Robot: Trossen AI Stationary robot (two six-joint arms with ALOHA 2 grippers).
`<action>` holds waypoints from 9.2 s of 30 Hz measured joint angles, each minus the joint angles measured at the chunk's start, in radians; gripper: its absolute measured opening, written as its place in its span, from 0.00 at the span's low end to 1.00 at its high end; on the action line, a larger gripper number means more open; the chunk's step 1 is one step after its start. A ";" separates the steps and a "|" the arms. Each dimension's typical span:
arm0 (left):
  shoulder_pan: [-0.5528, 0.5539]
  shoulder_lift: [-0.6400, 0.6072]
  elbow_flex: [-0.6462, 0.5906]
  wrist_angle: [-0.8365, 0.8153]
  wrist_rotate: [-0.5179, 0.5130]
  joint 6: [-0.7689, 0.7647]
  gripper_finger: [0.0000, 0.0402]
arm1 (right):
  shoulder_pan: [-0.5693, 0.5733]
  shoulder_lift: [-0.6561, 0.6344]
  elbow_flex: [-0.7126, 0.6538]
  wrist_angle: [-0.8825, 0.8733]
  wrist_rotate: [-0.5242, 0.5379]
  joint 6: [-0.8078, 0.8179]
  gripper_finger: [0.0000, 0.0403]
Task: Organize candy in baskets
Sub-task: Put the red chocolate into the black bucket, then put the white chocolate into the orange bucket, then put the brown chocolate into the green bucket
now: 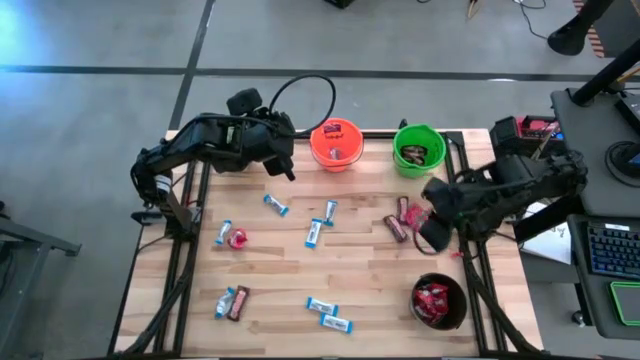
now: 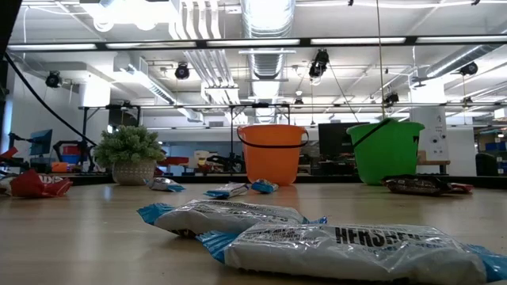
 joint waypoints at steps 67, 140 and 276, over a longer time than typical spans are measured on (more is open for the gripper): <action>-0.001 0.000 -0.001 0.000 0.164 -0.034 0.32 | 0.531 0.190 -0.037 0.094 0.098 0.330 0.37; 0.004 -0.242 -0.001 0.000 0.193 0.081 0.32 | -0.347 0.624 -0.037 0.812 0.323 0.042 0.37; 0.047 -0.251 -0.001 0.000 0.154 0.108 0.32 | -0.806 0.535 -0.040 0.936 0.122 -0.492 0.38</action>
